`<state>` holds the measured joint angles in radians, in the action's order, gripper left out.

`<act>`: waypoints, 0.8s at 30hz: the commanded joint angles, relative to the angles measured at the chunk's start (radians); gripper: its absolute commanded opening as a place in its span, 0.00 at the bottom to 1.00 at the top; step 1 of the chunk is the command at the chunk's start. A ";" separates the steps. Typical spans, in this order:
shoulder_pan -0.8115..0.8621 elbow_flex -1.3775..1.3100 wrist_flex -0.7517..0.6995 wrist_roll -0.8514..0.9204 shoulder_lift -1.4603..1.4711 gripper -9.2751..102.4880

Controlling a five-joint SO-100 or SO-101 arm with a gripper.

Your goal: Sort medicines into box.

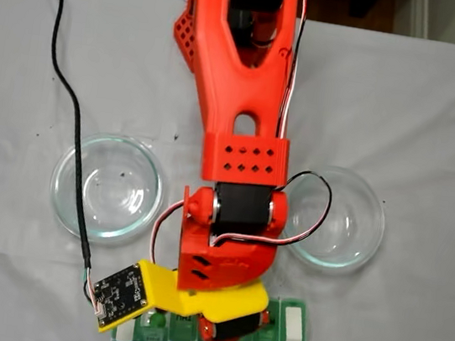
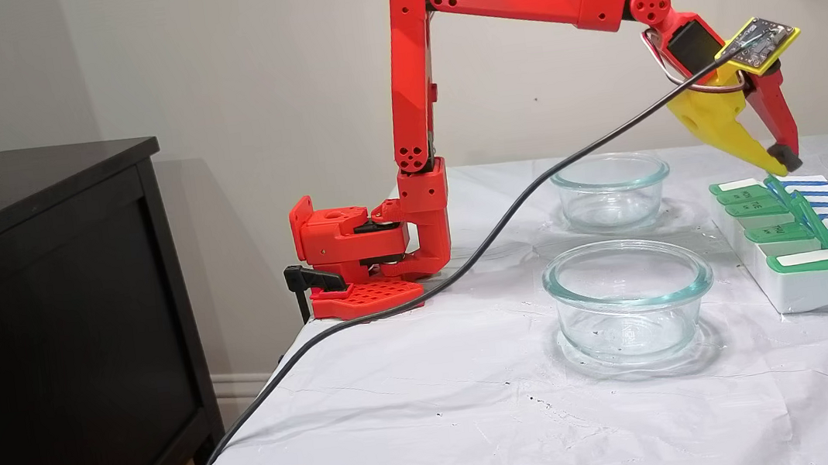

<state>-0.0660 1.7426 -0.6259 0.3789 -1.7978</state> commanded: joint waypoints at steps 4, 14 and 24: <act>0.000 -0.181 -0.170 0.049 -0.003 0.08; -0.037 -0.161 -0.242 0.084 0.021 0.08; -0.029 -0.202 -0.295 0.031 0.095 0.08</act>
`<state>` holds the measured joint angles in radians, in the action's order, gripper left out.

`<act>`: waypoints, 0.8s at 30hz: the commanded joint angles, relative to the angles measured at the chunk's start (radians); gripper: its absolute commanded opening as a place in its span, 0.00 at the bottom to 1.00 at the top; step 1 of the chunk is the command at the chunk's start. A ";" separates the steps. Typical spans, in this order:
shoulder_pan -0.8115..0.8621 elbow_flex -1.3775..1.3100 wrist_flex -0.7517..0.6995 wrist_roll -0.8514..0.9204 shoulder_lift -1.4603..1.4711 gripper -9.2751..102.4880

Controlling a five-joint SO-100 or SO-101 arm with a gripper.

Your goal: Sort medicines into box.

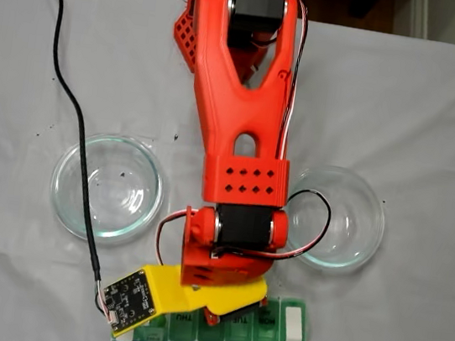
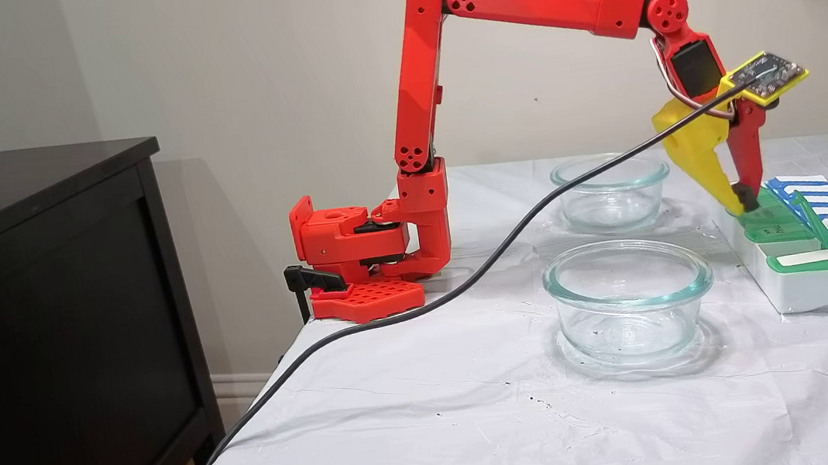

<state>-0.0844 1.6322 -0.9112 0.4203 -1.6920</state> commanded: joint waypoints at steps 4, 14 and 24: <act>-0.008 -0.130 -0.035 -0.040 0.023 0.08; -0.011 -0.161 -0.092 -0.147 0.075 0.08; -0.031 -0.153 -0.132 -0.179 0.106 0.08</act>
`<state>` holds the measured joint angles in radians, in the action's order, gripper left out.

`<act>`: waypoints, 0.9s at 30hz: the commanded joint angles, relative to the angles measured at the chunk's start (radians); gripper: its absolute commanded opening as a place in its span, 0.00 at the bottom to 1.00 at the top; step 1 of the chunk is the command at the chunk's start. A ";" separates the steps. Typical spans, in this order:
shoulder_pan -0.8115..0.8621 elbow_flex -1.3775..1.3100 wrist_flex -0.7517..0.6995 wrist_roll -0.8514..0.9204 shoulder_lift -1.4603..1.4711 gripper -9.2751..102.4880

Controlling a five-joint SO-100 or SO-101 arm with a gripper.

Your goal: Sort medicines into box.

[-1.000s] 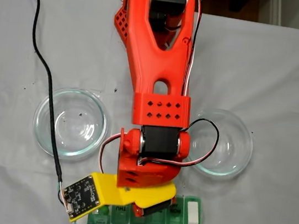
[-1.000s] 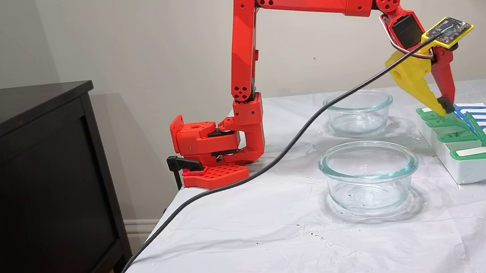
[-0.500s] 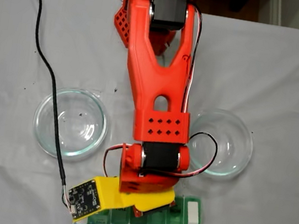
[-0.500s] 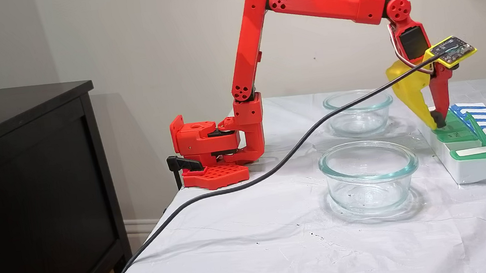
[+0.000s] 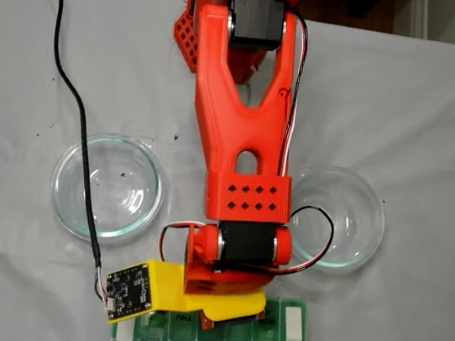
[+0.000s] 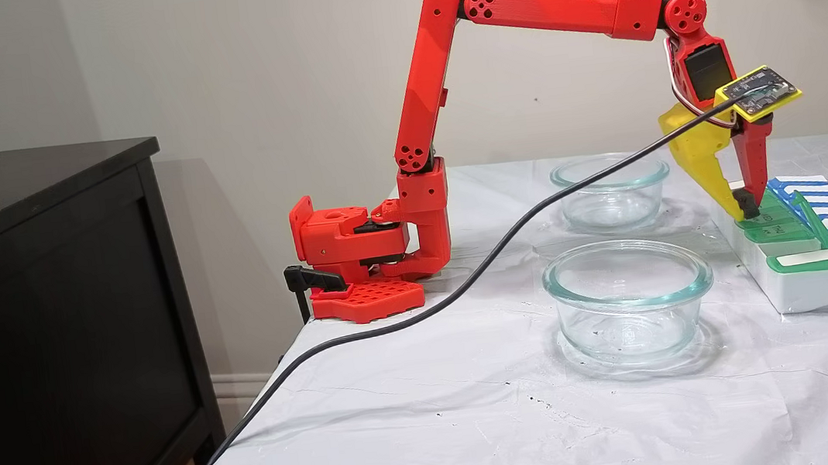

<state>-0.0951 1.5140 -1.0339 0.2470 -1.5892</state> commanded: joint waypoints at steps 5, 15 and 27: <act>-0.002 -0.028 0.054 0.014 -0.077 0.08; 0.087 0.255 0.509 0.063 -0.477 0.08; 0.144 0.304 0.660 0.123 -0.477 0.08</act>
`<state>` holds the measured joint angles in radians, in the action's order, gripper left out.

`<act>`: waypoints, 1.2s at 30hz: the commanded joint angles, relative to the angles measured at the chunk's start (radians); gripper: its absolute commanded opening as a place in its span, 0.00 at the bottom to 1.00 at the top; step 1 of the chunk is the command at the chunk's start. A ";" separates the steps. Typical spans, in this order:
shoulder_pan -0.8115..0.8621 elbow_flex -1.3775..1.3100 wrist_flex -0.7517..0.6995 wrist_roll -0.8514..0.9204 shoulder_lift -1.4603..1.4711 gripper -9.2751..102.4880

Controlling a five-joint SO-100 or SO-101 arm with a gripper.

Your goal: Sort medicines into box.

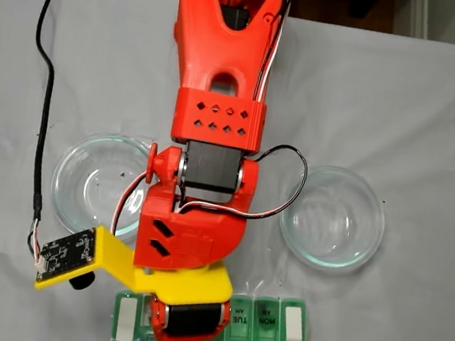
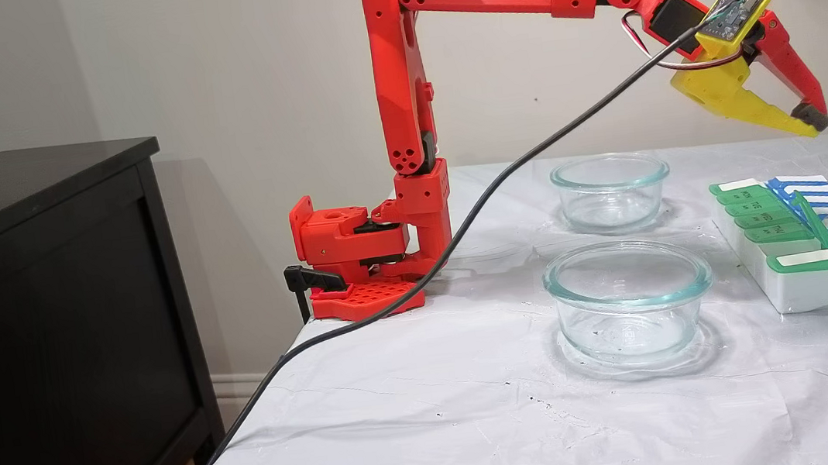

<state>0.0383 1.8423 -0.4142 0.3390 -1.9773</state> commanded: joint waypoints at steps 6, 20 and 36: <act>0.021 -0.029 0.000 0.052 -0.049 0.08; 0.066 0.087 0.084 0.100 0.023 0.08; 0.072 -0.029 -0.003 0.092 0.121 0.08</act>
<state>0.1012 1.9359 -0.3283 0.4188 -1.8530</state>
